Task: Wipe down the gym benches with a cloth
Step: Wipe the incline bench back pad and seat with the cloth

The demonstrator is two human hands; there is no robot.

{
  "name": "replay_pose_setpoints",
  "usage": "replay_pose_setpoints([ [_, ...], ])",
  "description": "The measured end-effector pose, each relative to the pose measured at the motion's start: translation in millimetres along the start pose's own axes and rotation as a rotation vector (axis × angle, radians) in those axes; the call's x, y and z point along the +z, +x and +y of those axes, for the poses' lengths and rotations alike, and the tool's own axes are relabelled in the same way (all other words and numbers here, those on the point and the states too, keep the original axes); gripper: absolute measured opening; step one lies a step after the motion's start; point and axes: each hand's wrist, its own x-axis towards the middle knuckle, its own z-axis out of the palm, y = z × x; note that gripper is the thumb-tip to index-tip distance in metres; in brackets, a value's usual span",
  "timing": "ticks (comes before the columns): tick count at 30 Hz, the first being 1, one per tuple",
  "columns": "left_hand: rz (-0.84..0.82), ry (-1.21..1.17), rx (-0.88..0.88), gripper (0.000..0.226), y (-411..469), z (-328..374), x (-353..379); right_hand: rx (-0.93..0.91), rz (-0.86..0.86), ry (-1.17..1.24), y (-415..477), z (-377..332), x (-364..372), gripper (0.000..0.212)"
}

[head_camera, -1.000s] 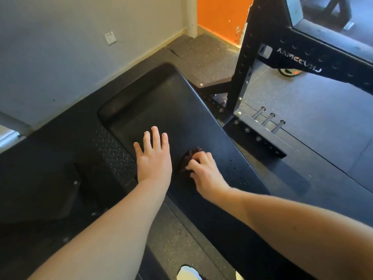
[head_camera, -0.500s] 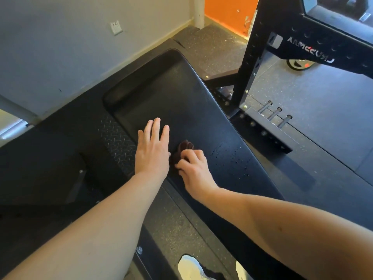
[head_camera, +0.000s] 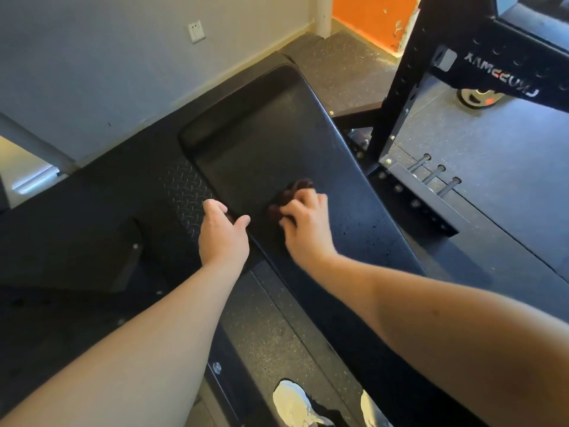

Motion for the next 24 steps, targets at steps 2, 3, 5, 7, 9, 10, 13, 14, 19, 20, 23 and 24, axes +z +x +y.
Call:
replay_pose_setpoints([
  [2, -0.007, -0.038, -0.011, 0.032, -0.9, 0.8, 1.8, -0.208, -0.146, -0.007, -34.2, -8.7, 14.0, 0.016],
  [3, -0.009, -0.035, -0.015, 0.033, -1.2, 1.8, 2.4, -0.304, -0.229, -0.022, -44.9, -9.6, 16.6, 0.018],
  [5, -0.013, -0.018, -0.022, 0.035, 0.5, 3.1, 3.1, -0.473, -0.371, -0.086, -46.2, -4.7, 12.7, 0.023],
  [7, -0.034, 0.006, -0.022, 0.036, 4.2, 3.9, 2.9, -0.551, -0.396, -0.118, -27.9, 2.9, 2.0, 0.02],
  [9, -0.057, 0.022, -0.016, 0.037, 8.4, 3.4, 1.7, -0.456, -0.254, -0.067, 0.3, 12.7, -8.5, 0.014],
  [10, -0.067, 0.03, -0.014, 0.037, 9.5, 2.9, 1.2, -0.348, -0.133, -0.039, 16.8, 18.7, -14.1, 0.013],
  [13, -0.066, 0.06, 0.009, 0.039, 11.4, 1.2, -0.4, 0.05, 0.048, -0.026, 57.8, 22.6, -25.5, 0.014],
  [14, -0.068, 0.063, 0.009, 0.039, 12.0, 0.6, -0.5, 0.133, 0.087, -0.024, 63.0, 18.4, -23.4, 0.014],
  [19, -0.046, 0.016, 0.01, 0.037, 12.9, -3.4, 3.7, 0.039, 0.049, -0.002, 5.9, -16.3, 12.3, 0.014],
  [20, -0.038, 0.011, 0.016, 0.037, 12.0, -3.8, 4.6, -0.04, -0.035, -0.019, -14.4, -18.7, 18.7, 0.017],
  [23, -0.02, -0.005, 0.021, 0.037, 9.3, -4.6, 7.5, -0.302, -0.279, -0.078, -50.6, -15.4, 22.8, 0.028],
  [24, -0.015, -0.006, 0.023, 0.037, 9.6, -4.7, 8.3, -0.383, -0.334, -0.096, -48.3, -11.6, 18.2, 0.028],
])
